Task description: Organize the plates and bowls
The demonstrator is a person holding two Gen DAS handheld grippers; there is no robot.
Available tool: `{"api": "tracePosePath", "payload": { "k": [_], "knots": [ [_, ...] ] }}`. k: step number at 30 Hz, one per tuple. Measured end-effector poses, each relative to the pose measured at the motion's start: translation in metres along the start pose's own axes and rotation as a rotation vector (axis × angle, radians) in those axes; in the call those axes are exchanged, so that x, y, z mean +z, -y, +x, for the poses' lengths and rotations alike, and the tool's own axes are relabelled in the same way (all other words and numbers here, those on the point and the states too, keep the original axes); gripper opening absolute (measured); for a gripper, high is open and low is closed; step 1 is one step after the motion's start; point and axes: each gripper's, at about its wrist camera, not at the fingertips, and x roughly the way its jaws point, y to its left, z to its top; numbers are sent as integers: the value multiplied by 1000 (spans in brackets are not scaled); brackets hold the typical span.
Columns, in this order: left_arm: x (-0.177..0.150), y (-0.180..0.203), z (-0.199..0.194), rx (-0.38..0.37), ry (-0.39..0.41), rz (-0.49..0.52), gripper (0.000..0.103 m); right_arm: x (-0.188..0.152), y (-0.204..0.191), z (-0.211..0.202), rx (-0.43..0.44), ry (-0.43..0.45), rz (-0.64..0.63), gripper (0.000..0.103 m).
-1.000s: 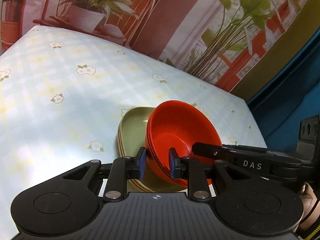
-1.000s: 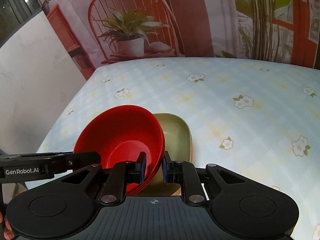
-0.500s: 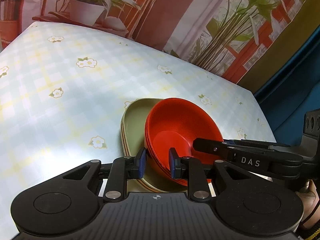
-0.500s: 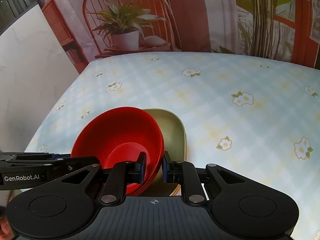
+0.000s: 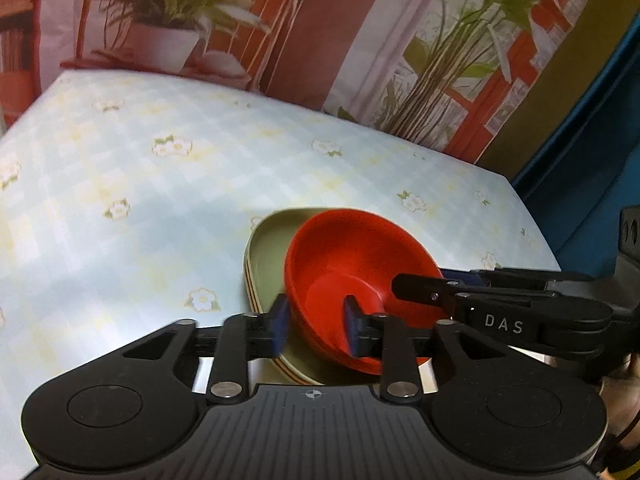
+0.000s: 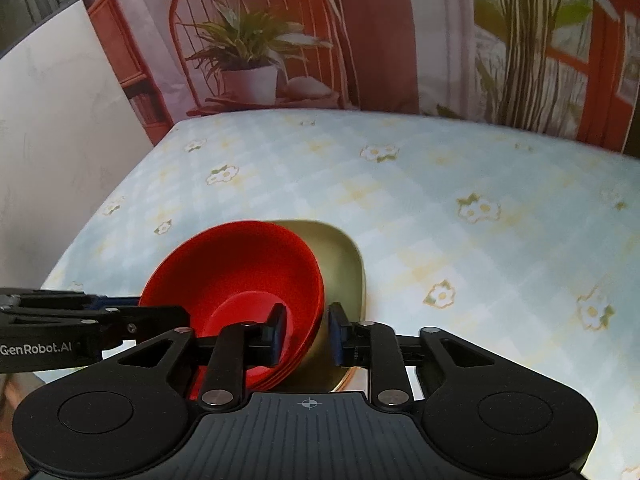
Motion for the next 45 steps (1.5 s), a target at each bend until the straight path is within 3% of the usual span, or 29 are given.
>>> {"api": "tracePosePath", "payload": {
  "k": [2, 4, 9, 10, 12, 15, 18, 29, 33, 45],
  "knots": [
    [2, 3, -7, 3, 27, 22, 45, 2, -1, -5, -1, 17, -9, 26],
    [3, 4, -15, -2, 48, 30, 53, 4, -1, -10, -24, 37, -15, 38],
    [9, 6, -34, 16, 102, 48, 59, 9, 2, -29, -99, 107, -22, 54],
    [10, 7, -40, 14, 117, 63, 63, 10, 3, -33, -106, 120, -24, 64],
    [12, 12, -52, 19, 155, 94, 77, 11, 2, -44, -138, 163, -51, 83],
    [15, 20, -75, 63, 231, 132, 97, 13, -3, -65, -172, 232, -98, 92],
    [20, 29, -98, 113, 294, 160, 100, 16, -4, -86, -173, 283, -87, 102],
    [28, 78, -175, 199, 479, 255, 103, 30, -19, -159, -170, 424, -45, 103],
    [25, 96, -200, 236, 534, 282, 103, 33, -29, -188, -214, 479, -53, 103],
    [10, 116, -256, 222, 625, 251, 103, 17, -37, -261, -166, 608, -13, 103]
  ]
}}
